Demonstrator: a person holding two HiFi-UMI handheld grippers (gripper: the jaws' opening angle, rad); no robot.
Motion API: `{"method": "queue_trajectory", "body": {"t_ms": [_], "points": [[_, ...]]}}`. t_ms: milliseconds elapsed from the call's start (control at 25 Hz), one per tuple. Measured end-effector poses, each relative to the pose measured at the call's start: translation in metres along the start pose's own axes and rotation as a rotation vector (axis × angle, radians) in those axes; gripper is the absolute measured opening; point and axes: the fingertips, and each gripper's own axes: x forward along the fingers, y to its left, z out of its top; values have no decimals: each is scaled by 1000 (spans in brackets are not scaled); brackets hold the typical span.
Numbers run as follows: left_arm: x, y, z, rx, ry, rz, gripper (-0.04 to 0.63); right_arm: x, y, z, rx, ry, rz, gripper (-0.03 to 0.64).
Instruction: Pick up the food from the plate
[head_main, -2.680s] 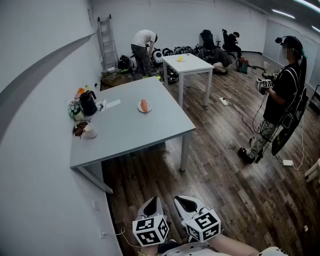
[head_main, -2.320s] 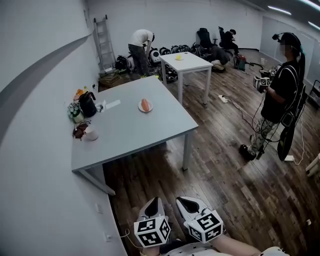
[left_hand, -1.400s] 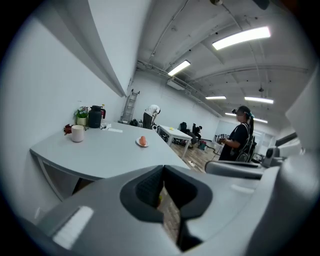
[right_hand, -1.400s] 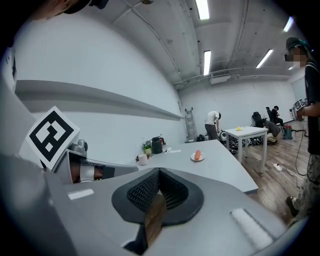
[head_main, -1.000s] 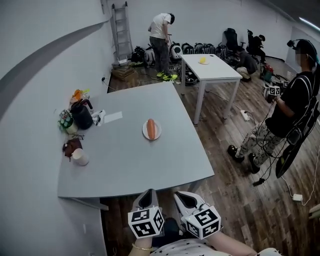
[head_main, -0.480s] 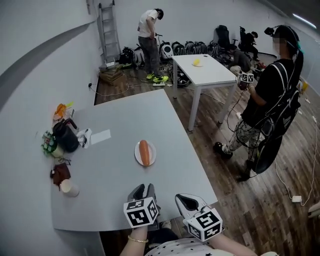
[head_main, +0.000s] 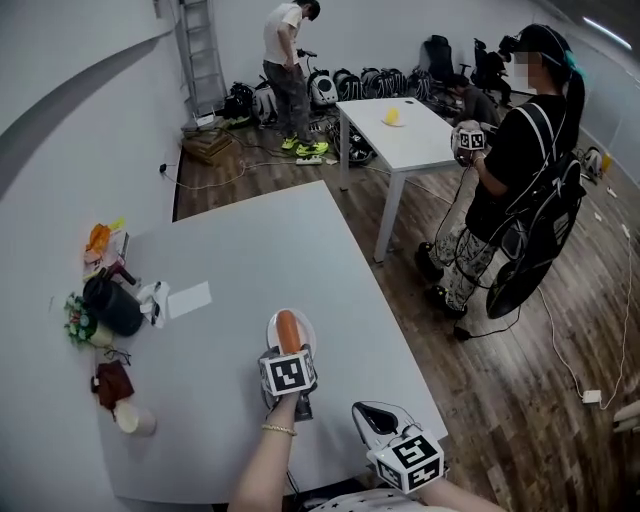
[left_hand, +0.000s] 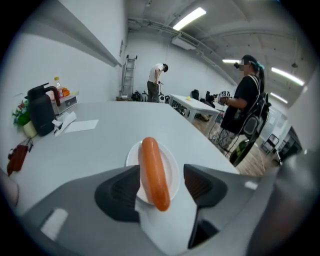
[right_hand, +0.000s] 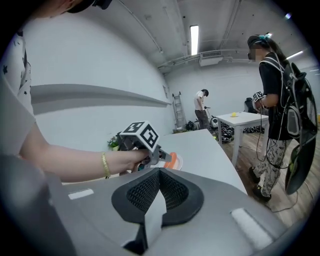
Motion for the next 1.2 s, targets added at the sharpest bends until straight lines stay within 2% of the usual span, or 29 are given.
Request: {"method": "queue_trajectory", "body": {"t_ms": [200,400,720,840,920,1200], "points": [[60,13,12,16,100,33,272,20,-6,-10,22,59,2,-2],[91,20,12,62,196,94,275,29,-12,-15,34,90,2,-2],[98,26,14,10,204,92,242,42,-16,-9,31,80,-1,-2],[95,27,13,14,186,96,232,42,-13,-7,21,77,6,-2],[87,28,17,18,147,89,230,41,-11,-7,16,76,9,-2],[7,4,28,-33,-74,-49,221,42,-9,1,-17,57,20,-2]]}}
